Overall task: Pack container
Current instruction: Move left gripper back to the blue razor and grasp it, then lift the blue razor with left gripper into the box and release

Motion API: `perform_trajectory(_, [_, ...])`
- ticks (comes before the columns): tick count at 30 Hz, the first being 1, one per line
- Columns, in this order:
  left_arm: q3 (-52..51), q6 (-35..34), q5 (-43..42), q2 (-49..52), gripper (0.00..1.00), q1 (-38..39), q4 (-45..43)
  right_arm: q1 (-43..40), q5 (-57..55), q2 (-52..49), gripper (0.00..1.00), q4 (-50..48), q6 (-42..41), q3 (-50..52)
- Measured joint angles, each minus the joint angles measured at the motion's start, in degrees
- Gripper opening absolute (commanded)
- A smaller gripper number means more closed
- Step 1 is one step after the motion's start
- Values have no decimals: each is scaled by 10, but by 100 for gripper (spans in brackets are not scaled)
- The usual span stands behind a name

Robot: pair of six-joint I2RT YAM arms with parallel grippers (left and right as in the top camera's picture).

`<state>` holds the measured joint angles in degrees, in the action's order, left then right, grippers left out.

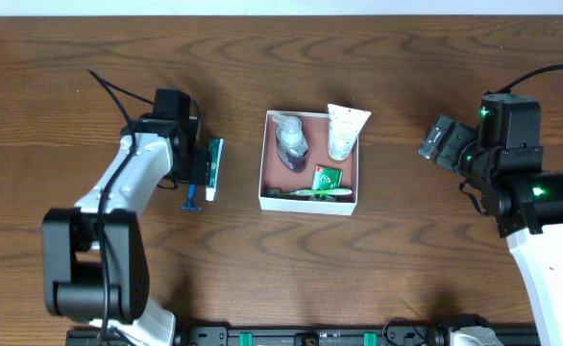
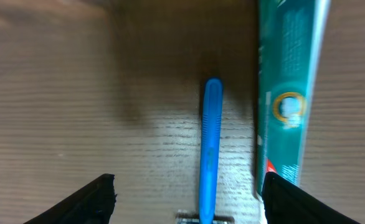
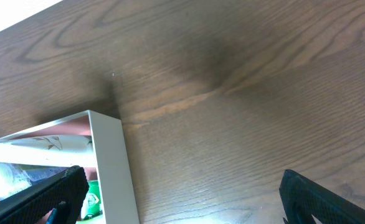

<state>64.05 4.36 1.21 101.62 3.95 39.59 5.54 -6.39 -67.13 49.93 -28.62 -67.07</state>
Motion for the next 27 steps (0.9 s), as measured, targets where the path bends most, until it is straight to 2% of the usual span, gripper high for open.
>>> perform_trajectory(3, [0, -1, -2, 25, 67, 0, -3, 0, 0, 0, 99, 0, 0, 0])
perform_trajectory(5, [0, -3, -4, 37, 60, 0, -8, 0, 0, 0, 99, 0, 0, 0])
perform_trajectory(10, [1, -7, -9, 57, 29, 0, -13, 0, 0, 0, 99, 0, 0, 0])
perform_trajectory(14, [1, -3, -10, 58, 19, 0, -12, 0, 0, 0, 99, 0, 0, 0])
perform_trajectory(16, [1, -4, -10, 58, 6, 0, -11, 0, 0, 0, 99, 0, 0, 0])
perform_trajectory(27, [2, -3, -10, 38, 6, 0, 46, 0, 0, 0, 99, 0, 0, 0])
